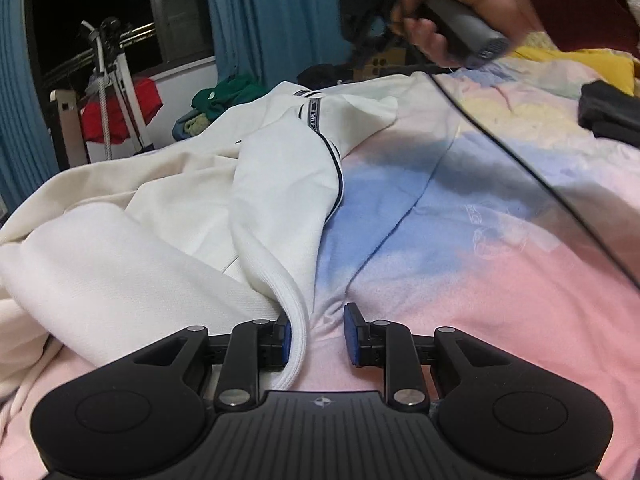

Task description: Fold clothes

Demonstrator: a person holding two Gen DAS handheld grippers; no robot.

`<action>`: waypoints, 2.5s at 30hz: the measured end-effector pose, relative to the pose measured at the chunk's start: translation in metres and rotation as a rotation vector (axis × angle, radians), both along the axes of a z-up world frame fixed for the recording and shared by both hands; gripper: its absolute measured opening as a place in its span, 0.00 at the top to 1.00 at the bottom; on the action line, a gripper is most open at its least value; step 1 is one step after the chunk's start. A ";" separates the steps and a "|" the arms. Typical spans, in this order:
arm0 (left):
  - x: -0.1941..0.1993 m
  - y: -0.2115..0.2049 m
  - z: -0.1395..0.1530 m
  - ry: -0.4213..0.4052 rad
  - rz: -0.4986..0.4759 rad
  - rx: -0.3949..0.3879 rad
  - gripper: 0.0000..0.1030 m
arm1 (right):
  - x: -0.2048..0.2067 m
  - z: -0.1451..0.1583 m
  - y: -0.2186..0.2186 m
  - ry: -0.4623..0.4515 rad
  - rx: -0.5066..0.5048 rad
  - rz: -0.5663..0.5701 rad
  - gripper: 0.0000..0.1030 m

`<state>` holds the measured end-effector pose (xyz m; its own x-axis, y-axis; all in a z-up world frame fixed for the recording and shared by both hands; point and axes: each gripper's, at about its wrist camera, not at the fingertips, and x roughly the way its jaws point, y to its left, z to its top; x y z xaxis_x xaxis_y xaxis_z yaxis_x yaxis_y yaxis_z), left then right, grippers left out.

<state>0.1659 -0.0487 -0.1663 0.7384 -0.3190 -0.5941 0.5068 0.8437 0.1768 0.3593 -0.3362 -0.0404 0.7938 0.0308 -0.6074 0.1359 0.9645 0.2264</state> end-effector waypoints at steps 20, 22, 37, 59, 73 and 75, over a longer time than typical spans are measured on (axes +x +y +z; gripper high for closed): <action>0.038 0.011 -0.008 0.083 0.019 -0.222 0.73 | 0.154 -0.071 0.127 0.132 -0.346 -0.076 0.77; 0.038 0.011 -0.007 0.085 0.019 -0.229 0.73 | 0.143 -0.066 0.121 0.112 -0.350 -0.102 0.90; 0.016 0.014 0.011 0.027 0.018 -0.164 0.81 | -0.117 0.042 -0.032 -0.308 0.038 -0.438 0.94; -0.029 0.084 0.062 0.167 0.362 -0.367 0.40 | -0.217 -0.110 -0.159 0.166 0.842 -0.662 0.77; -0.077 0.288 0.012 0.294 1.207 -1.392 0.34 | -0.210 -0.107 -0.152 0.167 0.803 -0.633 0.74; -0.075 0.297 0.007 0.300 1.248 -1.436 0.36 | -0.210 -0.106 -0.150 0.155 0.773 -0.625 0.76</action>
